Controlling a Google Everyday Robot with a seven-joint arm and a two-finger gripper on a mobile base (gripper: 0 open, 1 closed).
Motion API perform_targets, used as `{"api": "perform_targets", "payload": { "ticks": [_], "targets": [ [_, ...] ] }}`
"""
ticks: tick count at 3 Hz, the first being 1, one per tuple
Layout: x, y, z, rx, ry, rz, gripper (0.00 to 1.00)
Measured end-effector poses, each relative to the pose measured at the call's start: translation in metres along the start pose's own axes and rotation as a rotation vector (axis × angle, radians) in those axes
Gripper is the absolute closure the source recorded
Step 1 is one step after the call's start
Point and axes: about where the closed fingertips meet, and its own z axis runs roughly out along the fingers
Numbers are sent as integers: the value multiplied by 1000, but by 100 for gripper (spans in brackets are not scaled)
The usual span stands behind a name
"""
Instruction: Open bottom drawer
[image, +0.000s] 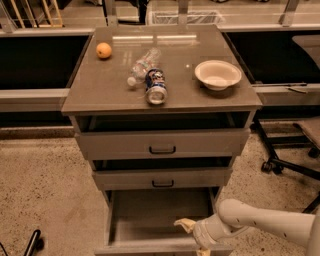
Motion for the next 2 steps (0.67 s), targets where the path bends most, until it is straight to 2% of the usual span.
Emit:
{"api": "perform_targets", "payload": {
  "ticks": [2],
  "targets": [
    [-3, 1, -3, 12, -9, -12, 0]
  ]
}}
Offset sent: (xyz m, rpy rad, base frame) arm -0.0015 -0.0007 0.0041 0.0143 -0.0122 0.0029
